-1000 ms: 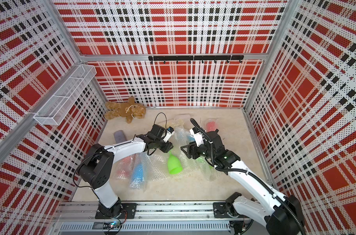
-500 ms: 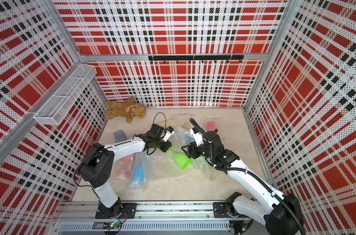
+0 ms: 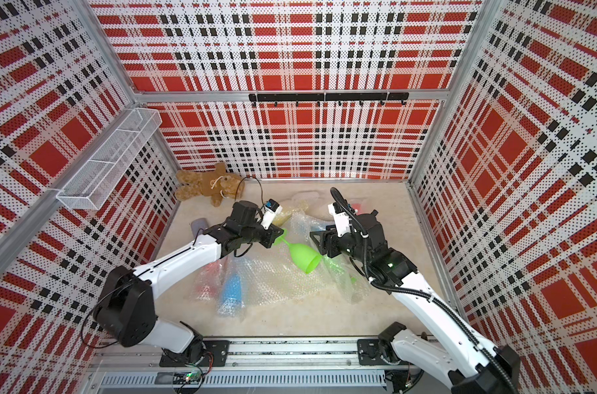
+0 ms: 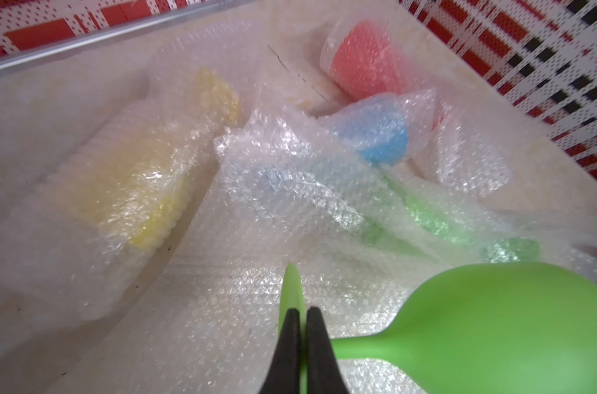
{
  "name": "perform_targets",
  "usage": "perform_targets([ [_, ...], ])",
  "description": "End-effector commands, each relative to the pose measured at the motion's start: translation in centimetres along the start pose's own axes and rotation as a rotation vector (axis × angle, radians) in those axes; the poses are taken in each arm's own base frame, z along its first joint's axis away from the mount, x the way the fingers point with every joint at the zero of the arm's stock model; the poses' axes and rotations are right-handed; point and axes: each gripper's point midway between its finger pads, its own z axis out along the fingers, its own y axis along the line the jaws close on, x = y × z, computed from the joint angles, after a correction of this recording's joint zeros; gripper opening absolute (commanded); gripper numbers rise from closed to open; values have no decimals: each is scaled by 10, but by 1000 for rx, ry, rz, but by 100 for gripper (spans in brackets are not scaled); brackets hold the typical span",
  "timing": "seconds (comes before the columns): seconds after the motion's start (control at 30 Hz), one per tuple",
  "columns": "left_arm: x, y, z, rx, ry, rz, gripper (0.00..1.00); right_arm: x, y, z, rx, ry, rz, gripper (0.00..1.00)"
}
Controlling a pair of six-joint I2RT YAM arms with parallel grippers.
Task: Unpack wine glasses from bubble wrap
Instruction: Pick up the wine glass from the bubble wrap.
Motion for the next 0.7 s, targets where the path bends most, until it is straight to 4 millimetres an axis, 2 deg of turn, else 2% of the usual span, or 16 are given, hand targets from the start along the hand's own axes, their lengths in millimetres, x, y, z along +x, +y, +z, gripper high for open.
perform_targets([
  [0.0,-13,-8,-20,95,-91,-90,0,-18,-8,-11,59,-62,18,68],
  [0.2,-33,-8,-49,192,-230,-236,0,-33,-7,-18,70,-115,21,73],
  [0.23,-34,-6,-52,209,-246,-290,0,-36,-7,-19,70,-130,23,76],
  [0.3,-41,-2,-62,277,-312,-425,0,-45,-5,-24,70,-155,28,88],
  [0.4,-46,-3,-78,382,-426,-579,0,-52,10,-26,-7,-167,19,100],
  [0.47,-45,-1,-86,409,-493,-651,0,-53,24,-23,-94,-180,13,100],
  [0.67,-33,1,-103,549,-609,-866,0,-40,39,-7,-244,-240,-45,100],
])
